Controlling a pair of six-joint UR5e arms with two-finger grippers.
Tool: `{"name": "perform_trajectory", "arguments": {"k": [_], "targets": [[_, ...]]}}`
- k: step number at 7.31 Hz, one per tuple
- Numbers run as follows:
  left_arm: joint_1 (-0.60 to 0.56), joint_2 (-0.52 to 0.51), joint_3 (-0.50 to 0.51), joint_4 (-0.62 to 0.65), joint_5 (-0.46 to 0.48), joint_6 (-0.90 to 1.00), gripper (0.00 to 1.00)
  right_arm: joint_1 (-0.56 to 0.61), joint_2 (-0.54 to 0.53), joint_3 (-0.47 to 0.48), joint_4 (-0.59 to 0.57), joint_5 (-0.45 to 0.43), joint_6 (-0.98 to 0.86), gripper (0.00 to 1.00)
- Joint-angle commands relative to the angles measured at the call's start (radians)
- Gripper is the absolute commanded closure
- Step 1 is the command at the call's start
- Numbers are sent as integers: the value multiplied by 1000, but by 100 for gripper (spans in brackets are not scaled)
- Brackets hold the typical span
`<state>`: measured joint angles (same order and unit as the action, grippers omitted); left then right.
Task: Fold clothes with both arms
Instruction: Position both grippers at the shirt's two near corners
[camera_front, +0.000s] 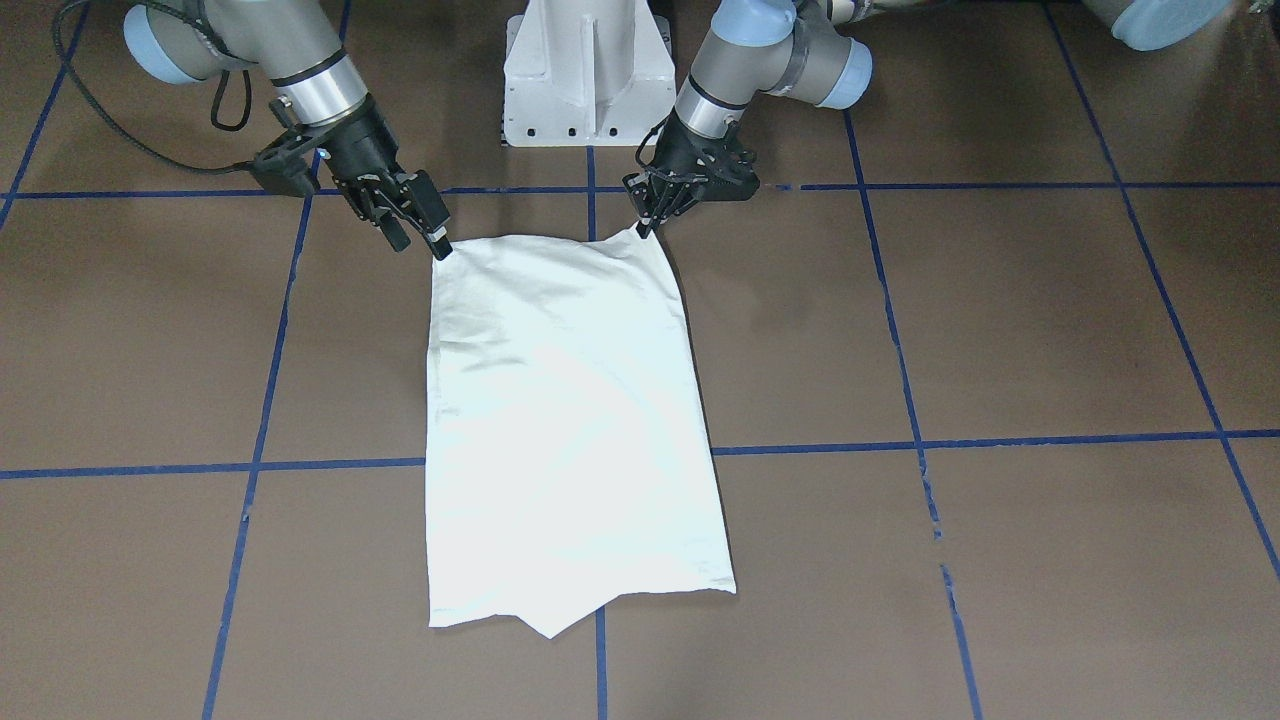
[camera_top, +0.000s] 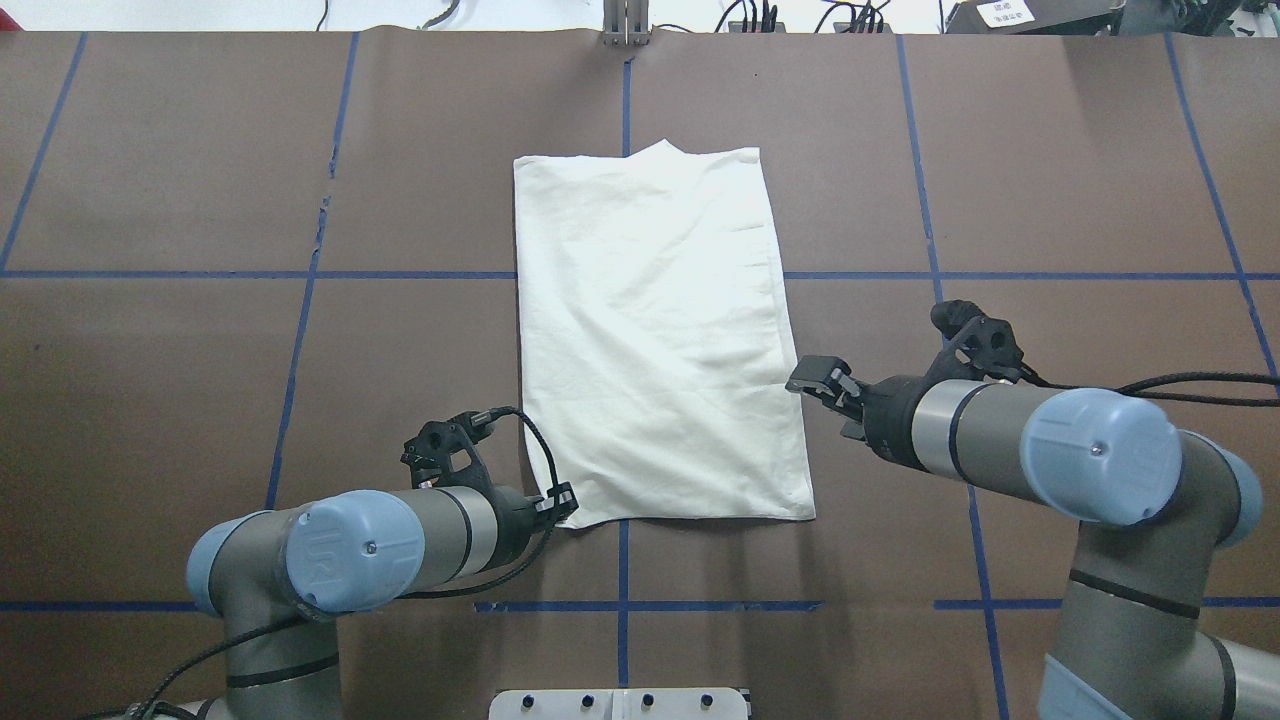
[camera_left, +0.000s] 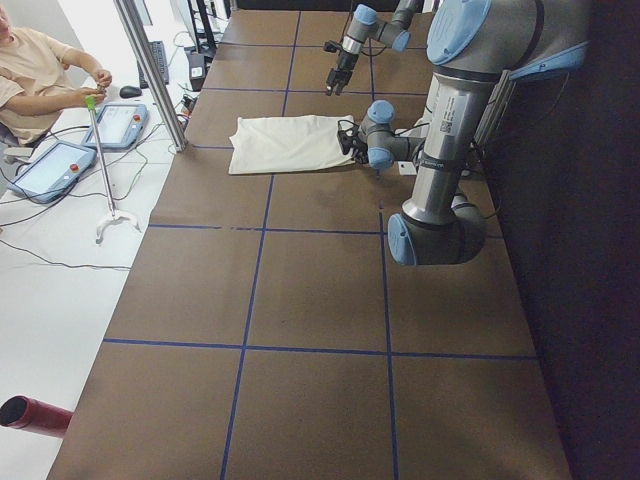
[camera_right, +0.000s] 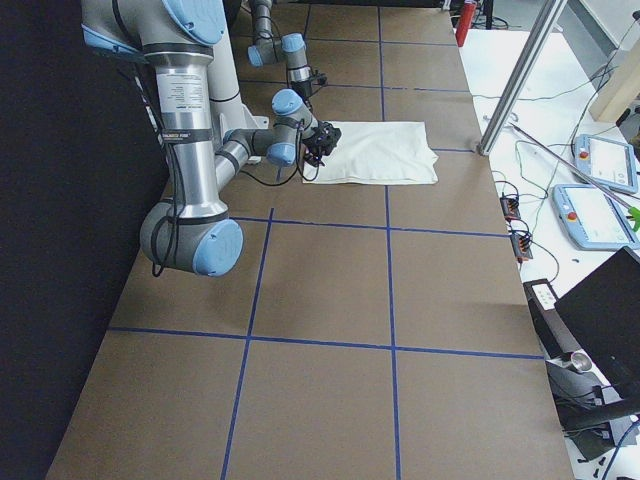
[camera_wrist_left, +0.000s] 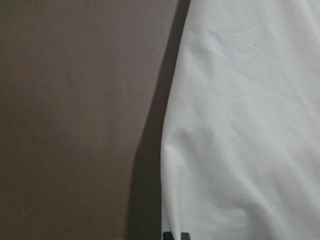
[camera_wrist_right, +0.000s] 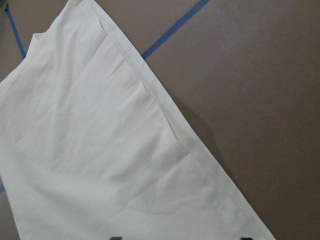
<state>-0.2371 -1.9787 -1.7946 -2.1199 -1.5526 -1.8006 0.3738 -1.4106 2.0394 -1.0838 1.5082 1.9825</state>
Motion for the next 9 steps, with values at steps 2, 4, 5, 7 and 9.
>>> {"name": "perform_trajectory", "arguments": {"k": [2,4,5,7,9], "targets": [[-5,-6,-3,0,2,1,100,-163,68,-5,-171,-178,215,16],[-7,-6,-8,-2,2,1,100,-213,103,-37,-219,-192,340,16],[-8,-5,-11,-2,2,3,100,-216,158,-104,-220,-197,387,12],[-10,-5,-9,-2,2,3,100,-216,196,-143,-267,-223,392,6],[-11,-5,-11,-2,2,4,100,-216,196,-148,-275,-224,398,6]]}}
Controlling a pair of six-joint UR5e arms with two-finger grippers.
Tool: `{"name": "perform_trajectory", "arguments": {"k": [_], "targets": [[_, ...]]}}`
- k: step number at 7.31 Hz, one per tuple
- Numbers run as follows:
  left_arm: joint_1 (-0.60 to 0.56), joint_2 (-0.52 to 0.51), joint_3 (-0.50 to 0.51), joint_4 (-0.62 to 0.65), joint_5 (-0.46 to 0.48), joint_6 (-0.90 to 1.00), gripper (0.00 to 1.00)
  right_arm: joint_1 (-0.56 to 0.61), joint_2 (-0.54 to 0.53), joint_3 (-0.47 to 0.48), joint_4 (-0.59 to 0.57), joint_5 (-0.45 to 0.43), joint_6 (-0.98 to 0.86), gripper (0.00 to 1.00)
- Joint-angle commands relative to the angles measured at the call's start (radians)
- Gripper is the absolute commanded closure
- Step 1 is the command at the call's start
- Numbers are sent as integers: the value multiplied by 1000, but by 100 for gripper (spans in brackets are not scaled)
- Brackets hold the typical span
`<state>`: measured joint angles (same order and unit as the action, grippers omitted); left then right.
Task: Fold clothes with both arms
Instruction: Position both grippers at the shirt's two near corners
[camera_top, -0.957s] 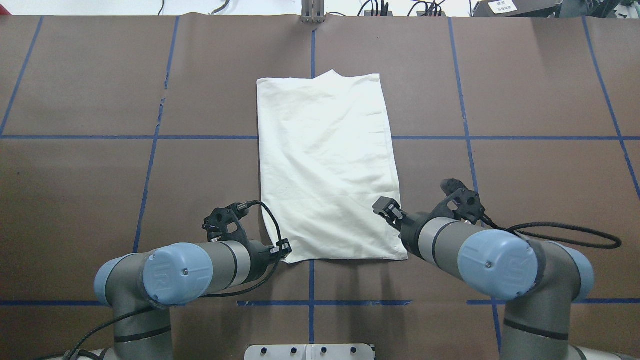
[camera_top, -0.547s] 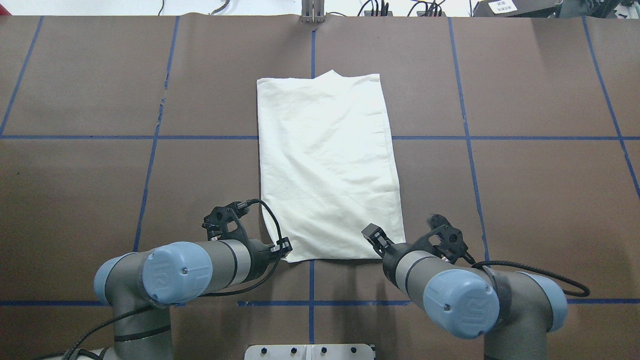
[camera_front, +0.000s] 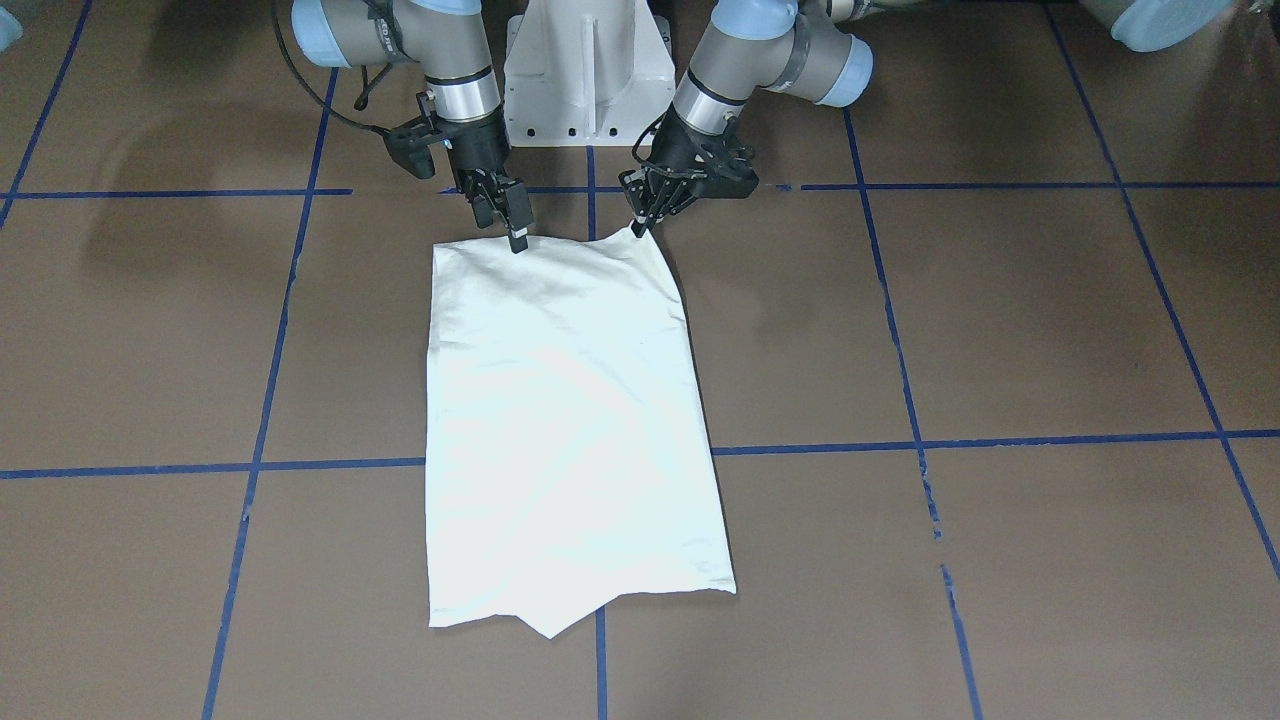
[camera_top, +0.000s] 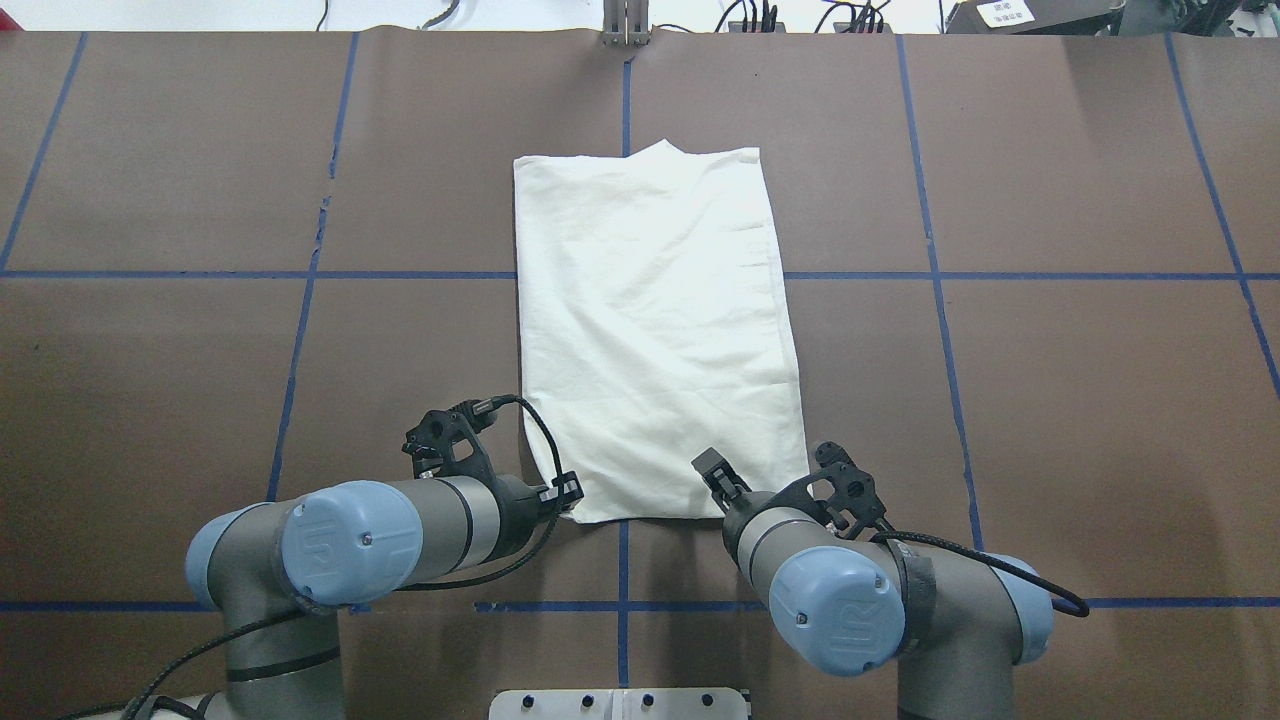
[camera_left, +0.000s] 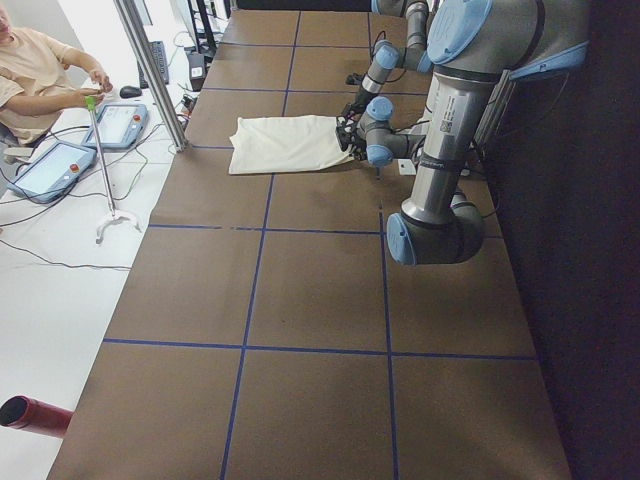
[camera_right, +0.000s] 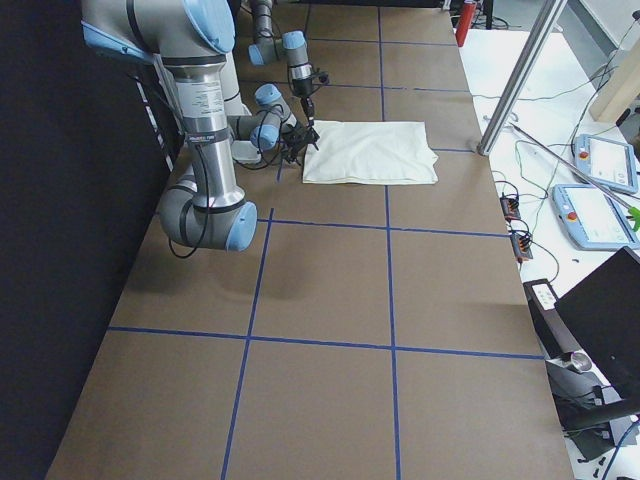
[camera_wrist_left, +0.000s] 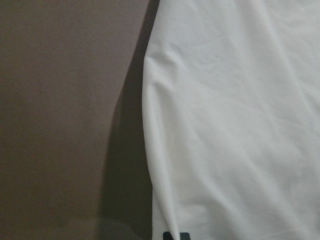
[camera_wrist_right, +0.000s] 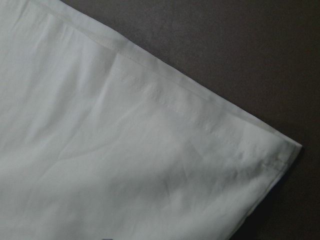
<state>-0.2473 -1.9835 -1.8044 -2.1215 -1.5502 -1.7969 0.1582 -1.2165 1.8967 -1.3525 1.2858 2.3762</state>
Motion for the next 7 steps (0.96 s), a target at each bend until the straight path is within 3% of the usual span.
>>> {"name": "perform_trajectory", "arguments": {"k": [1,4,6,7], "targets": [[-1,0,-1,0,1,1,100,-2,2,-16,-5,-3,11,6],[-6,2,-1,0,1,1,100,-3,20,-42,-7,-22,26,9],[-6,2,-3,0,1,1,100,0,37,-62,-5,-42,40,29],[-6,2,-6,0,1,1,100,1,37,-64,-7,-42,46,34]]}}
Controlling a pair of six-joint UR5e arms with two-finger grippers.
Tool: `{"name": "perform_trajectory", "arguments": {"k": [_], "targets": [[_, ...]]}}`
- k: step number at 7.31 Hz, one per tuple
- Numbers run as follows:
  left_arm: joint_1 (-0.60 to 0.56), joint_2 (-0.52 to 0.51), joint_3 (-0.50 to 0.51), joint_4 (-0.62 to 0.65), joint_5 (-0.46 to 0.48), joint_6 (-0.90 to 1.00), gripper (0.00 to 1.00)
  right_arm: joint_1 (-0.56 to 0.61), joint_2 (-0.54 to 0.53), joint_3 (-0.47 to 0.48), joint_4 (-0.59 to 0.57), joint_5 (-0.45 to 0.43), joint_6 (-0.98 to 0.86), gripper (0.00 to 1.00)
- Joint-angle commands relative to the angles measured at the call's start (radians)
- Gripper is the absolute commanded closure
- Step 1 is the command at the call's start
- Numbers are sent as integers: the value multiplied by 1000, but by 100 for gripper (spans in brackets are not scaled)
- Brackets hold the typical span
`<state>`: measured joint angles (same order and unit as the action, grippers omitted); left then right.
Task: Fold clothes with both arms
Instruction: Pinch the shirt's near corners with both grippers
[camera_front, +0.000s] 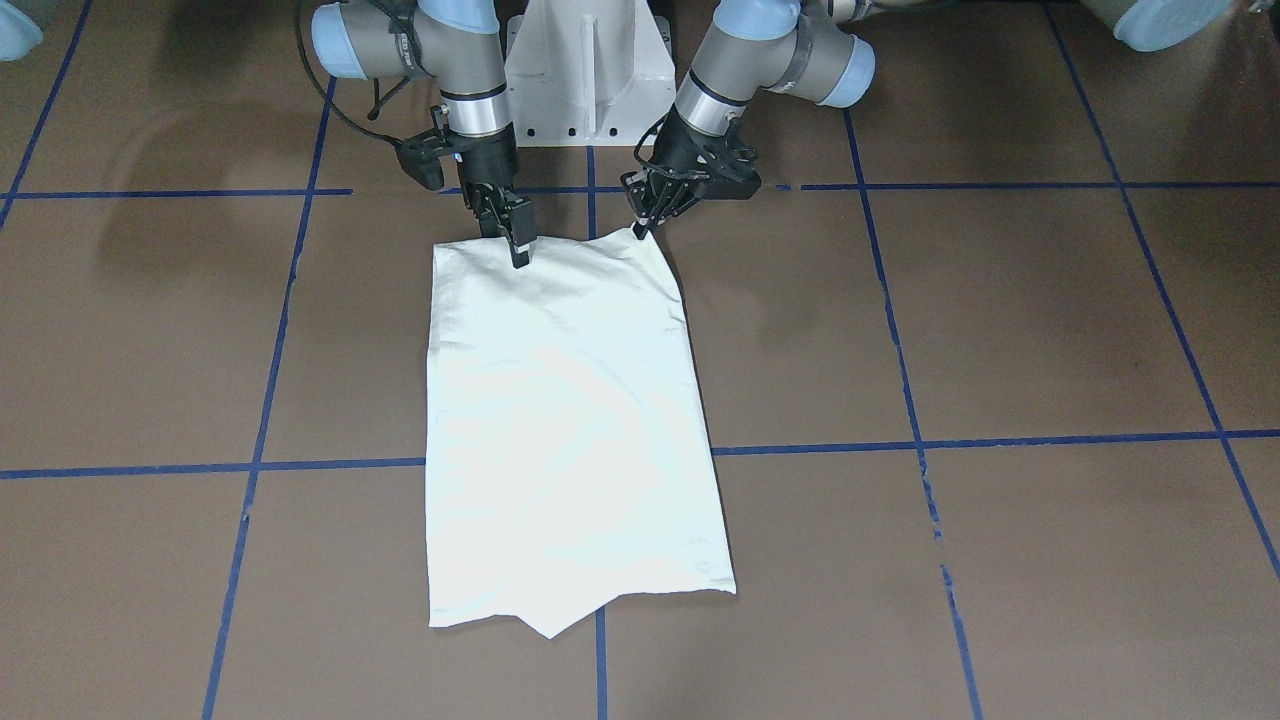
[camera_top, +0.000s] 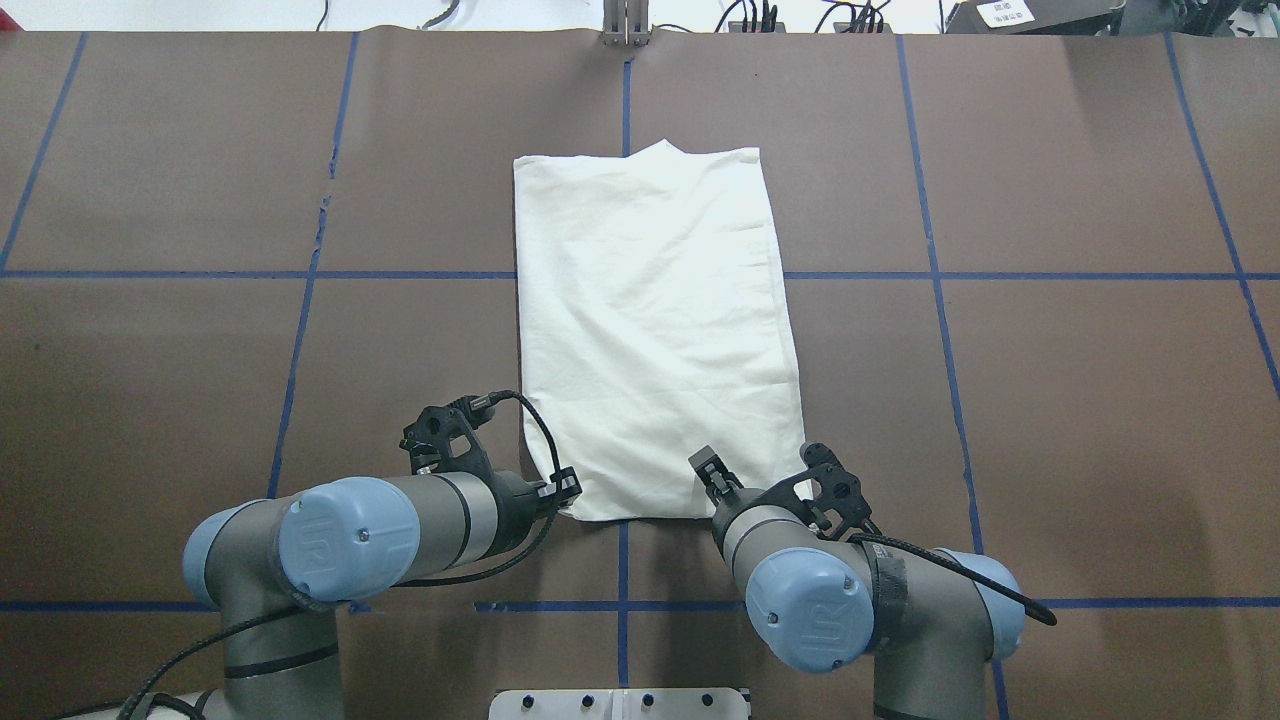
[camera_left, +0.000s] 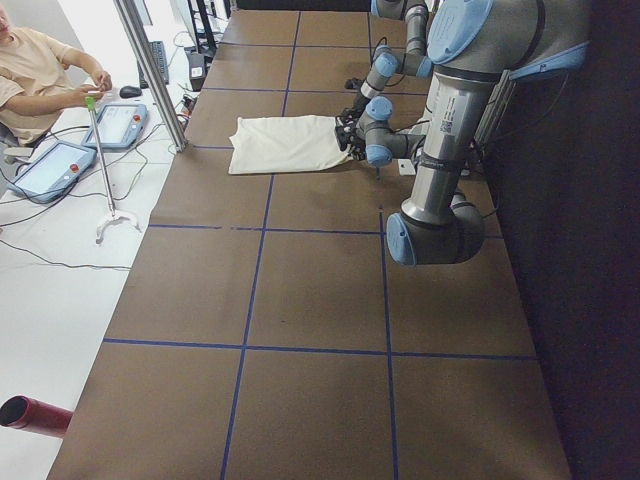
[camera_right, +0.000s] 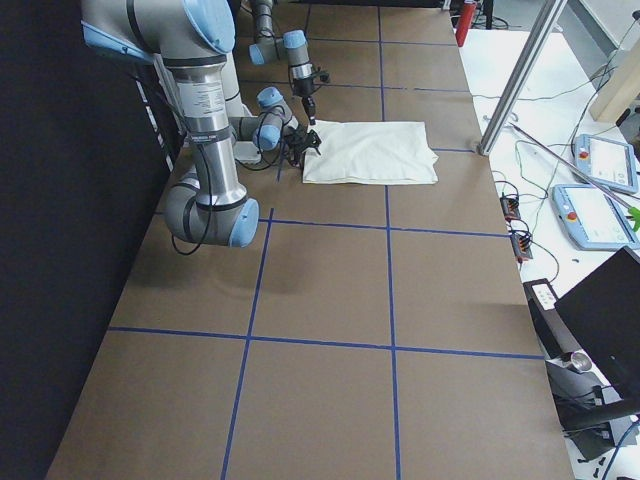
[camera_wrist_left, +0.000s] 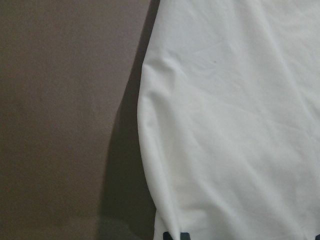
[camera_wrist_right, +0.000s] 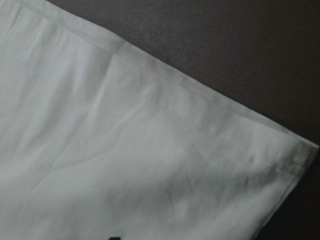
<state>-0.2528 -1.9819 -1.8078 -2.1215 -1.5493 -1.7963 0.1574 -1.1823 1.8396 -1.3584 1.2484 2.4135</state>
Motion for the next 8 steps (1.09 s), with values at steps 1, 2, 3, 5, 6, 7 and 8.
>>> {"name": "perform_trajectory", "arguments": {"k": [1,2,3,5,6,7,8], "targets": [[1,0,-5,0,0,0,100,8,4,-6,1,-4,25,60],[1,2,-5,0,0,0,100,10,6,-5,1,-4,47,91],[1,3,-7,0,0,0,100,13,7,-3,1,-4,49,100],[1,3,-7,0,-1,0,100,20,9,10,1,-4,61,100],[1,2,-7,0,0,0,100,22,9,10,1,-4,62,100],[1,3,-7,0,-1,0,100,21,9,12,1,-4,62,100],[1,2,-8,0,-2,3,100,22,9,21,-1,-4,62,100]]}}
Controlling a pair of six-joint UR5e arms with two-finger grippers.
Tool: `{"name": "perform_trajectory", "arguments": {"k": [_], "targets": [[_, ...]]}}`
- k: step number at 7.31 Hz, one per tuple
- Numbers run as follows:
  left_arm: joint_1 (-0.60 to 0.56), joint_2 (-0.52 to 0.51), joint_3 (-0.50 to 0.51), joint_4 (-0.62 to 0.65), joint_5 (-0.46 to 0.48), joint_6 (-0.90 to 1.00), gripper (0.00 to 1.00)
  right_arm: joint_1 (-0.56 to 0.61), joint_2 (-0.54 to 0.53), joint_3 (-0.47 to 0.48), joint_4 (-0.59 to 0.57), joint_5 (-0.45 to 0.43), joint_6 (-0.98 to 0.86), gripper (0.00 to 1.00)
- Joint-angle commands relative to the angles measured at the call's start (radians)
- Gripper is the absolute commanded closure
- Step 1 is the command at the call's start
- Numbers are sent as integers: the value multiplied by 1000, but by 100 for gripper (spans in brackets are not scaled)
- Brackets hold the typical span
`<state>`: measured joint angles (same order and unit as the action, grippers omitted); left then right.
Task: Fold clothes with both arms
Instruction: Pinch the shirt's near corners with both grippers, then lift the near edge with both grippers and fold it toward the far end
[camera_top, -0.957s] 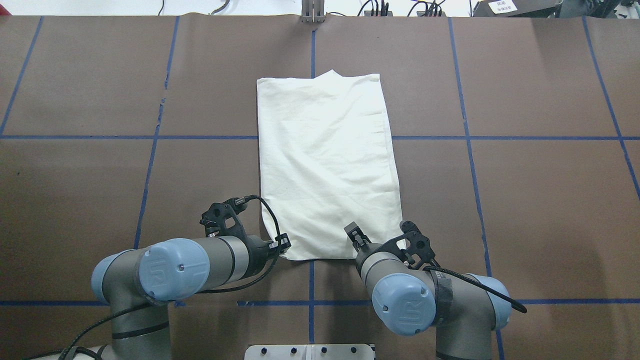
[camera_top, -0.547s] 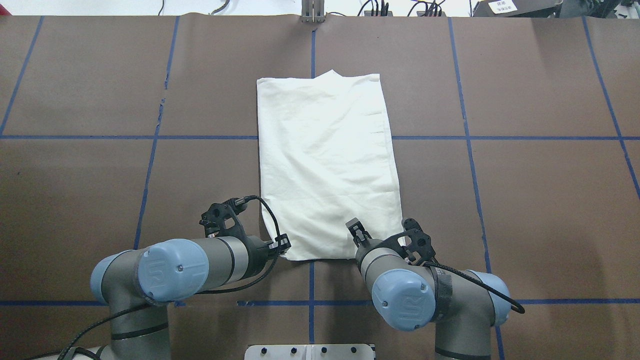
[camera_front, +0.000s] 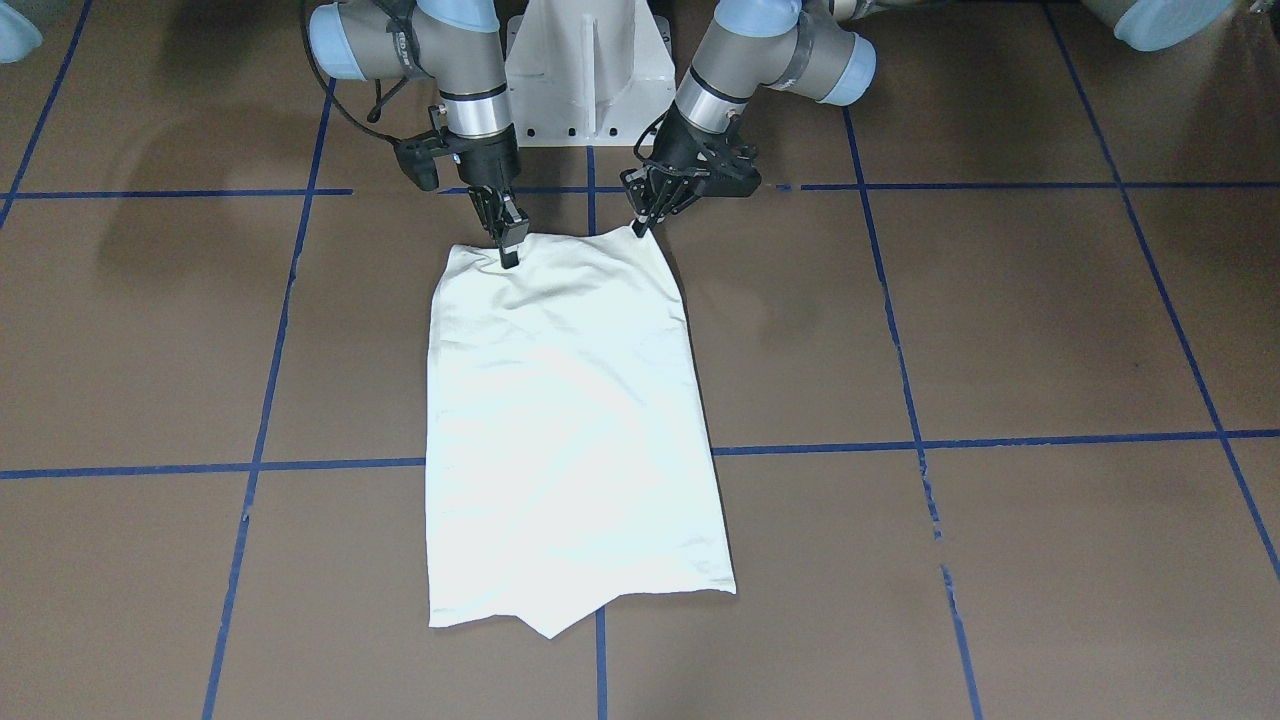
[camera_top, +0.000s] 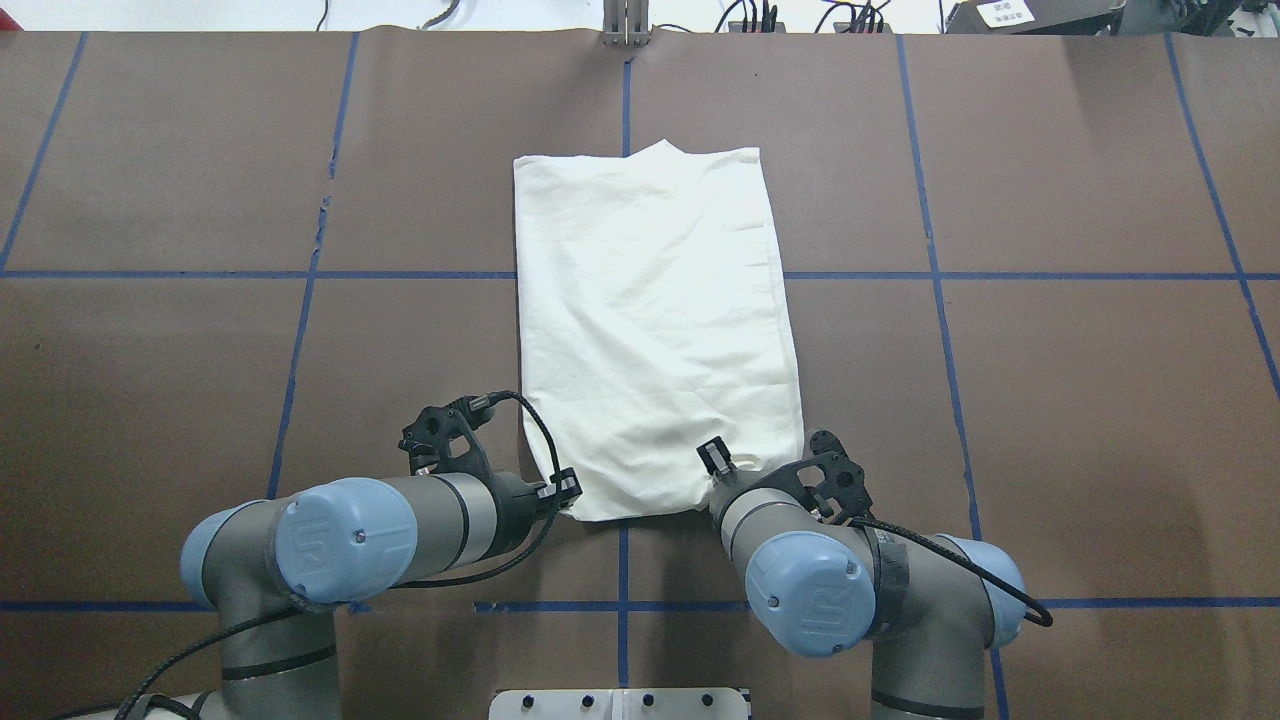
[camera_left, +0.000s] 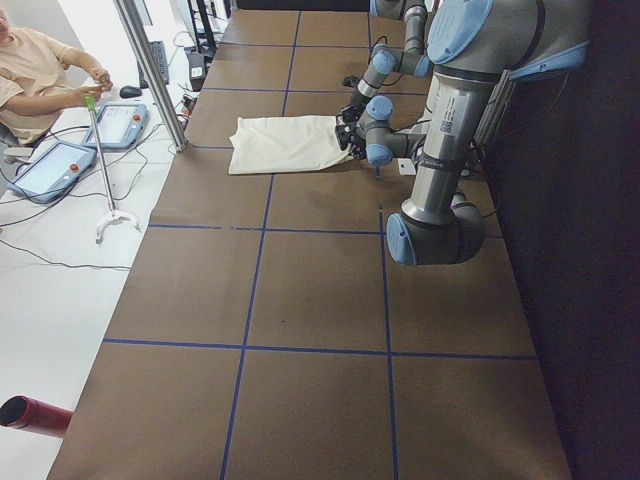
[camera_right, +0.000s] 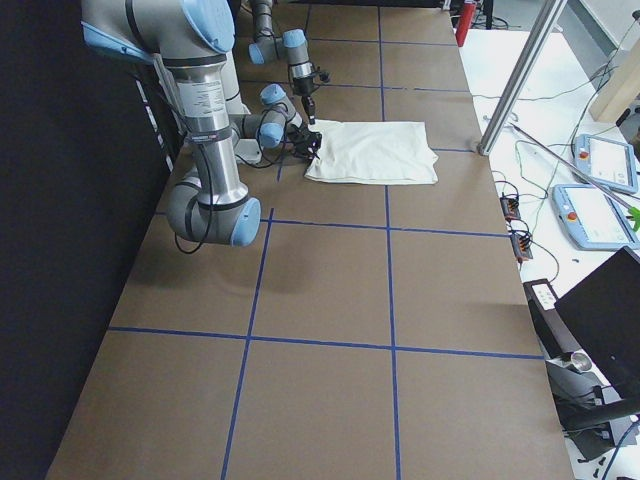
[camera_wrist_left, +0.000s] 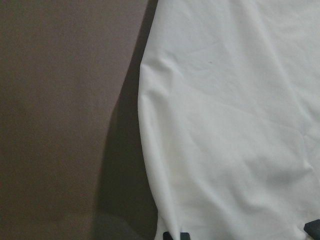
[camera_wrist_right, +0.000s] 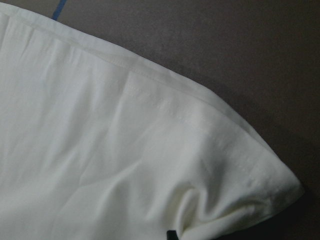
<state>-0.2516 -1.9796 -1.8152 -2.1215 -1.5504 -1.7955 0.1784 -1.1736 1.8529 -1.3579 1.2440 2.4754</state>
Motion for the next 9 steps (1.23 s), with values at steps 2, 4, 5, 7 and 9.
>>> {"name": "perform_trajectory", "arguments": {"k": [2,4,5,7,9], "targets": [[-11,5,-155,137,-13,65,100,7,-17,168,-86,11,-4,100],[-6,-5,-458,475,-69,70,100,-95,-12,460,-374,17,3,100],[-5,-5,-557,585,-72,62,100,-143,-5,567,-480,15,11,100],[0,-27,-540,614,-74,71,100,-149,2,550,-500,15,-2,100],[-65,-112,-431,614,-72,149,100,-42,38,447,-477,20,-57,100]]}}
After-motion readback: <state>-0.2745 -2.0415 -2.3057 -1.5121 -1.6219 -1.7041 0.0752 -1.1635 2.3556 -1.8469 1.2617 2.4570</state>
